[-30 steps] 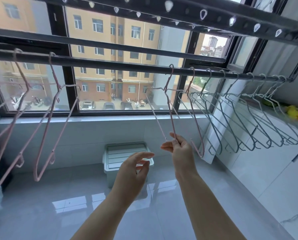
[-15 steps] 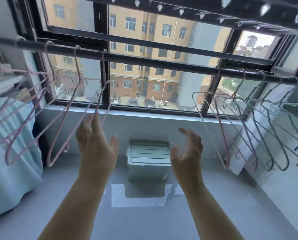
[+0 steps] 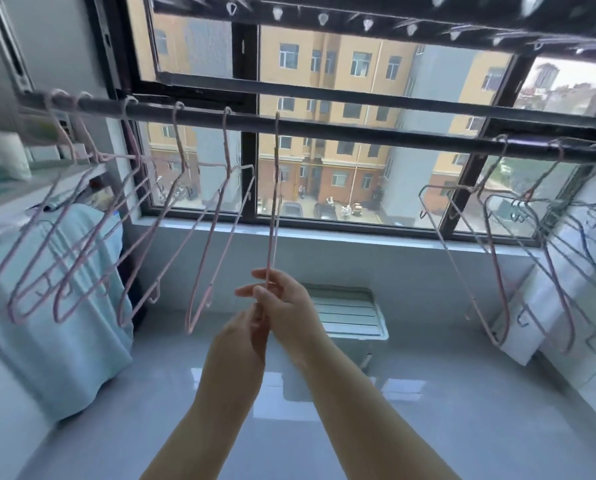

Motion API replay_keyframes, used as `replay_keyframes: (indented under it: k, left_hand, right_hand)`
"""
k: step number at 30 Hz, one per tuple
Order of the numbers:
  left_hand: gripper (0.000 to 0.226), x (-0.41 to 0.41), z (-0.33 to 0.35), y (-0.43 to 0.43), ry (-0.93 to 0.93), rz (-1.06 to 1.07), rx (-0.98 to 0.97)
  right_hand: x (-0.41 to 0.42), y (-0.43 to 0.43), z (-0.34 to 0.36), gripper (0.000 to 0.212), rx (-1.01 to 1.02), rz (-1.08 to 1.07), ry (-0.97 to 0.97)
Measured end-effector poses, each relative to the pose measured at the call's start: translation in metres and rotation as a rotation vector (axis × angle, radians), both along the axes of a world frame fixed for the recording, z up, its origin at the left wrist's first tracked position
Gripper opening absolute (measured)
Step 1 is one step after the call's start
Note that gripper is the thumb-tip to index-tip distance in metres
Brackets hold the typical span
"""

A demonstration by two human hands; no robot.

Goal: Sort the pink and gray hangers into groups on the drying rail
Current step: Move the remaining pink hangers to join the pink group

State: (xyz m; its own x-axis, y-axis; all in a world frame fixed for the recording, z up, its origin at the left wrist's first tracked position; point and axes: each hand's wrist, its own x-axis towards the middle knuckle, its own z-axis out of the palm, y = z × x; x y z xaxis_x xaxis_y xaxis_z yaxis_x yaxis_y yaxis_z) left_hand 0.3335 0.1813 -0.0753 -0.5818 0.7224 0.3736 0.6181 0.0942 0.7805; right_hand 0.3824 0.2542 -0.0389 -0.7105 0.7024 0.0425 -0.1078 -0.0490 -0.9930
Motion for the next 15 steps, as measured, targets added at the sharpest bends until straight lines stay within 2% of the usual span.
replay_keyframes:
  k: [5, 15]
  left_hand:
    - [0.015, 0.011, 0.008, 0.011, -0.014, -0.110, 0.033]
    - [0.010, 0.104, 0.027, 0.076, -0.060, -0.370, 0.050]
  right_hand:
    - [0.021, 0.003, 0.005, 0.021, -0.089, -0.130, 0.102]
    - [0.126, 0.046, 0.017, 0.019, -0.003, -0.460, 0.130]
